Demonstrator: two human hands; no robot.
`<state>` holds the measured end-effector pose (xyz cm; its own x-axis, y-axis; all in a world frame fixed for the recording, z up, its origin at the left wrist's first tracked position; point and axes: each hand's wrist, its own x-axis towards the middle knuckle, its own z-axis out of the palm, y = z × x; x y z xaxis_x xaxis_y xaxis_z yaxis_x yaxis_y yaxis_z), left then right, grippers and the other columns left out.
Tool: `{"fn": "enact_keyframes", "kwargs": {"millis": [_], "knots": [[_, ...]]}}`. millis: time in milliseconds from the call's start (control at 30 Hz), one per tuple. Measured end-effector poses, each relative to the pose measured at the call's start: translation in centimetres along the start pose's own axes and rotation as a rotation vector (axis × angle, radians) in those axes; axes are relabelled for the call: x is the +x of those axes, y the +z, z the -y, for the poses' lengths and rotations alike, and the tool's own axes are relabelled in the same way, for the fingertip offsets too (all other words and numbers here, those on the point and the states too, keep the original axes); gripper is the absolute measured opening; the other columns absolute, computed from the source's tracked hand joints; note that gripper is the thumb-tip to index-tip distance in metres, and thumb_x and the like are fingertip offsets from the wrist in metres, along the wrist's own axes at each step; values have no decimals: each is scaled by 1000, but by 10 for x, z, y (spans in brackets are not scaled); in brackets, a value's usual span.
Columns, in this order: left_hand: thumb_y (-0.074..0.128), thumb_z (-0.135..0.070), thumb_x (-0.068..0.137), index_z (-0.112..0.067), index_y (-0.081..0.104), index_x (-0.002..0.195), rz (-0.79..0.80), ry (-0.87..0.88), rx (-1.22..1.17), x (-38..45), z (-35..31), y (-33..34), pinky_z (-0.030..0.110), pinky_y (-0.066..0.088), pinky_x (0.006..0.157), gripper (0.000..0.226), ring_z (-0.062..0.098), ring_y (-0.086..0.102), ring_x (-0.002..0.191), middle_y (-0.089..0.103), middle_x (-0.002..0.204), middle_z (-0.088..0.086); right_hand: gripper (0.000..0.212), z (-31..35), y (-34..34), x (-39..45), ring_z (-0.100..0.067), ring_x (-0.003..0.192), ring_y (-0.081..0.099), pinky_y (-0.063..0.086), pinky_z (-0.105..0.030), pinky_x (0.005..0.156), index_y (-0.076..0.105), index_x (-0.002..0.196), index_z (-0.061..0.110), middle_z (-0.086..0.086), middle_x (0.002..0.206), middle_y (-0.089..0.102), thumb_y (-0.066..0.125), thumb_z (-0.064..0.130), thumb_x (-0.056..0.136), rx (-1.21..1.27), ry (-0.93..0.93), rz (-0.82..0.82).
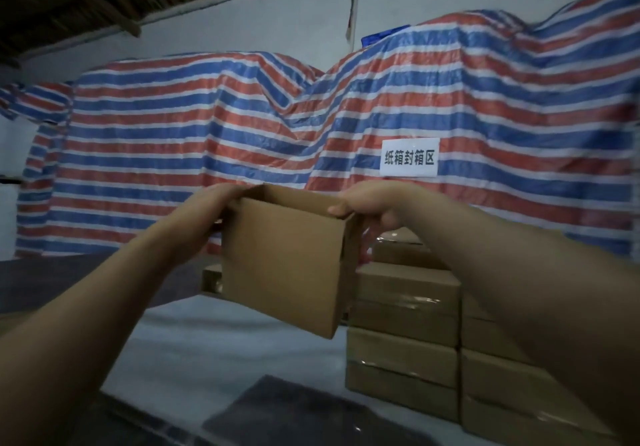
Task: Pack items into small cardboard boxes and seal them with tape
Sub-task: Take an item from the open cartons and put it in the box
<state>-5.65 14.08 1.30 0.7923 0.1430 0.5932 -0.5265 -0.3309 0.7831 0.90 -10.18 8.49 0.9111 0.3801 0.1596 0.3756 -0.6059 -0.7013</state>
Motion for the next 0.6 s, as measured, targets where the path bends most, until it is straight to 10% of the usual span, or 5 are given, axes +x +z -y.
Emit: {"fn": "enact_keyframes", "kwargs": {"millis": [600], "knots": [[52,-72,74,-40,76,84,301,-91,-416,-72,-48,217,31,57,60,41,17,74,80,77,93,4,12,-144,-131,-154,-17,59,67,56,-34,54,62,107,8,-5,72,69,58,11,96,111,338,-11]]}}
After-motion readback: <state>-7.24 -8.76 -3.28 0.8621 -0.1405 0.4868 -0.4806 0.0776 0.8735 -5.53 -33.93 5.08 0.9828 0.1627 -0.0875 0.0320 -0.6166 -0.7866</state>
